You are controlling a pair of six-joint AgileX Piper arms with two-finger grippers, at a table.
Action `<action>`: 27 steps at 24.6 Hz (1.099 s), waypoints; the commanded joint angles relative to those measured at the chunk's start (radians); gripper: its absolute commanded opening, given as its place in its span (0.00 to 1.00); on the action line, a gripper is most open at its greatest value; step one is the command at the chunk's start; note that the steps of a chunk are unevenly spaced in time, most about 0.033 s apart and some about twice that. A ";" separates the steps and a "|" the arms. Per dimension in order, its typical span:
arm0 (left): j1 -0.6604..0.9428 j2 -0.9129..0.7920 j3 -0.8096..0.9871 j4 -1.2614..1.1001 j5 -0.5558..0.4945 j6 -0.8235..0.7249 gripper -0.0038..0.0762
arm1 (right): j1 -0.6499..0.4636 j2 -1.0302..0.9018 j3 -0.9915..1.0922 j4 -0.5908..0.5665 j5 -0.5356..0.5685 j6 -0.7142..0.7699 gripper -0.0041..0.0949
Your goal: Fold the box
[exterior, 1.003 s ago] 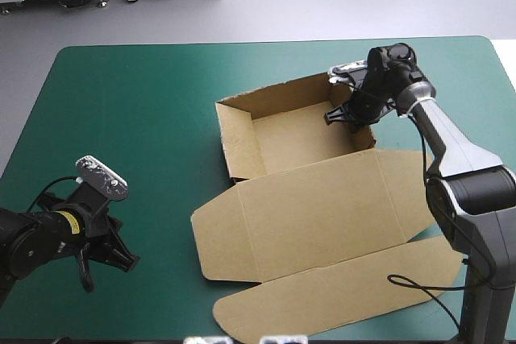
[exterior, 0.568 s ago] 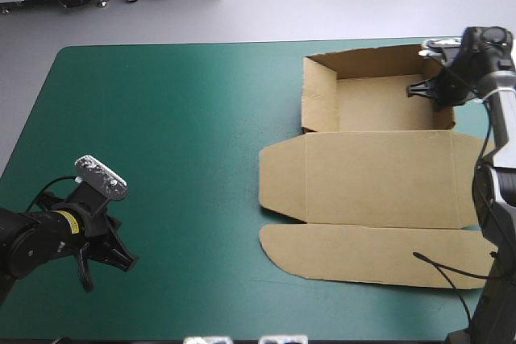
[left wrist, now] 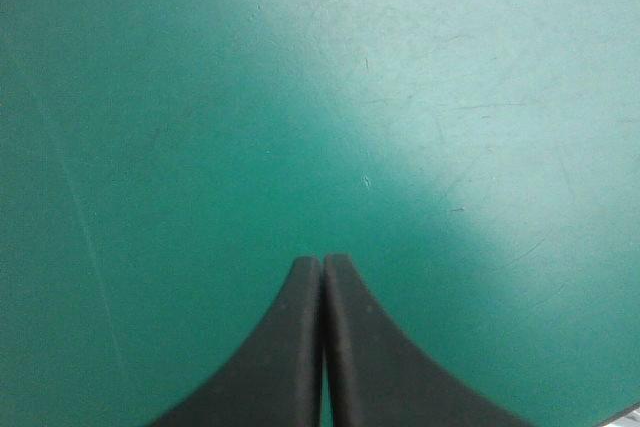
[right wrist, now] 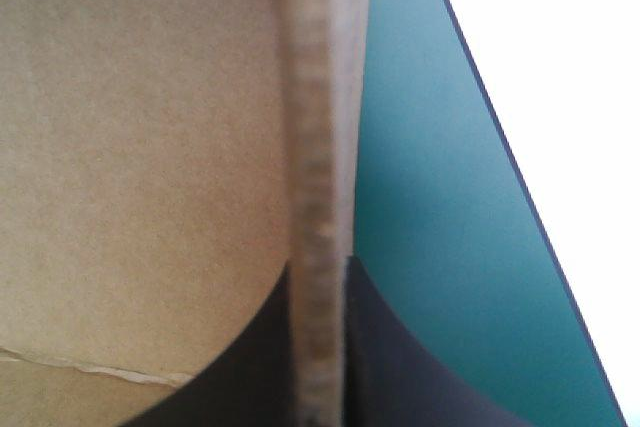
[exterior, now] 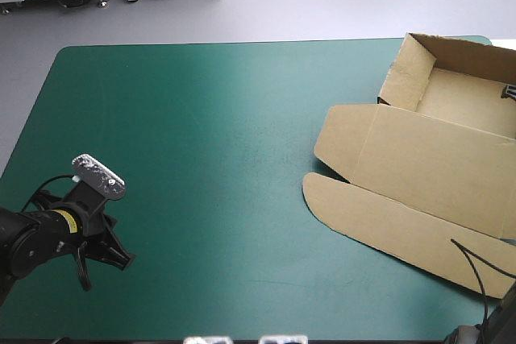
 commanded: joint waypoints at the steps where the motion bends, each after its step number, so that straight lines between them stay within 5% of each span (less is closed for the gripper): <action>1: -0.001 -0.005 -0.024 0.012 0.025 -0.008 0.04 | -0.005 -0.075 -0.033 0.040 0.010 -0.010 0.03; 3: -0.001 -0.005 -0.024 0.012 0.025 -0.008 0.04 | -0.003 -0.075 -0.033 0.047 0.010 -0.066 0.08; 5: -0.001 -0.005 -0.024 0.012 0.027 -0.008 0.04 | -0.003 -0.075 -0.033 0.050 0.010 -0.096 0.29; 8: -0.001 -0.005 -0.024 0.008 0.027 -0.008 0.04 | -0.003 -0.075 -0.033 0.059 0.010 -0.089 0.79; 10: -0.001 -0.005 -0.024 0.007 0.027 -0.008 0.04 | -0.003 -0.075 -0.033 0.057 0.010 -0.057 0.99; 22: -0.001 -0.005 -0.024 -0.003 0.034 -0.008 0.04 | -0.003 -0.222 -0.037 0.071 0.010 -0.060 0.93; 27: -0.001 -0.005 -0.024 -0.003 0.034 -0.009 0.04 | -0.003 -0.332 -0.037 0.199 0.010 -0.072 0.73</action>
